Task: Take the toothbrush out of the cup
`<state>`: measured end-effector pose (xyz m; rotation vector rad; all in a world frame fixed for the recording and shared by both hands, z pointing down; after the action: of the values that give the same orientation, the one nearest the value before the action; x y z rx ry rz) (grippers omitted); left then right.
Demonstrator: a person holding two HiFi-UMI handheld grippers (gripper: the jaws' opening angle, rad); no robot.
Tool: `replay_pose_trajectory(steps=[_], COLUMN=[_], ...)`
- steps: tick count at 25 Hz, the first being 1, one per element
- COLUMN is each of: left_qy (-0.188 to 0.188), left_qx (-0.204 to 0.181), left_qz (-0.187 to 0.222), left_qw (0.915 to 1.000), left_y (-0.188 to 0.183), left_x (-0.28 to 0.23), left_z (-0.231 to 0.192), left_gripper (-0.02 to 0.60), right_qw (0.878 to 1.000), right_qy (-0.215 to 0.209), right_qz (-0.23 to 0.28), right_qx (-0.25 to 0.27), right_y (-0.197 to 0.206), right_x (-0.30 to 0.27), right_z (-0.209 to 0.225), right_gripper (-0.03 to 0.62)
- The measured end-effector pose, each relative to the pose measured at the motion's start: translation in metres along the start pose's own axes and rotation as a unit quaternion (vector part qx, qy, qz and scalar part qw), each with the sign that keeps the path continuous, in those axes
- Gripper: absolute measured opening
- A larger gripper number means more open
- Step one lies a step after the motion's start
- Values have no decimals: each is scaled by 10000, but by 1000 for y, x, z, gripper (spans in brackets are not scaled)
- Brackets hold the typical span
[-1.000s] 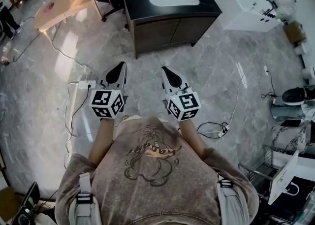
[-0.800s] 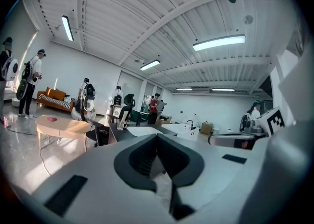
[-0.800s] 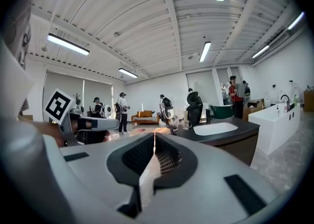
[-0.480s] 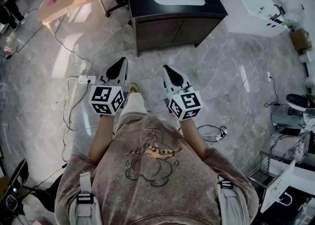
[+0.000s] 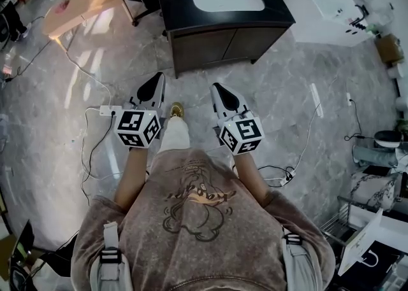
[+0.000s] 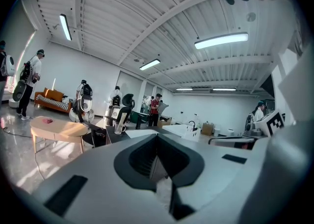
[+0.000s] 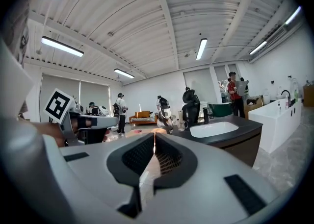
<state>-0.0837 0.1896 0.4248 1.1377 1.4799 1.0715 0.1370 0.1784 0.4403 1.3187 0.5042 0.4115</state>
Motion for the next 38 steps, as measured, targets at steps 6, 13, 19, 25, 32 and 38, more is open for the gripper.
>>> replay_pose_trajectory(steps=[6,13,19,25,32,38], left_qy=[22,22,27,70,153,198], left_qx=[49,131,70,120,111,70], left_qz=[-31,-137,-146,-194,-233,-211], left_qw=[10000,9998,9999,9997,9996,9996], left_y=[-6,-13,-27,-40,-55,-66], left_x=[-40,-90,-132,-172,-213,-252], left_z=[-7,-21,-35,-49,-66,-86], left_gripper=[17,17,17,17,17,17], right_qw=[10000,9999,9998,9998,9997,9997], right_qy=[-12,19,58,59,73,100], right_qz=[-33,-83,-83,-85,-103,-73], right_qx=[-18,-68,-151,-166,-200,-210], right_y=[-6,-15,-27,-41,-53,-61], right_x=[-26,-59,-91,-123,-161,-197], right_z=[28,66,96,119,145,169], right_gripper=[20,20,20,20,20,20])
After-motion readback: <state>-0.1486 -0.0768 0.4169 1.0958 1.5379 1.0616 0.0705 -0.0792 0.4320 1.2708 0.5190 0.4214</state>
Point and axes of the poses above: the fingertips, and each gripper's own axes: x backward along the fingers, z to its right, y out of its underside, the point moved 7 cm from there along x, backward along the fingers, and after that the axes turned 14 degrees about -y, right-handed, at the moved point
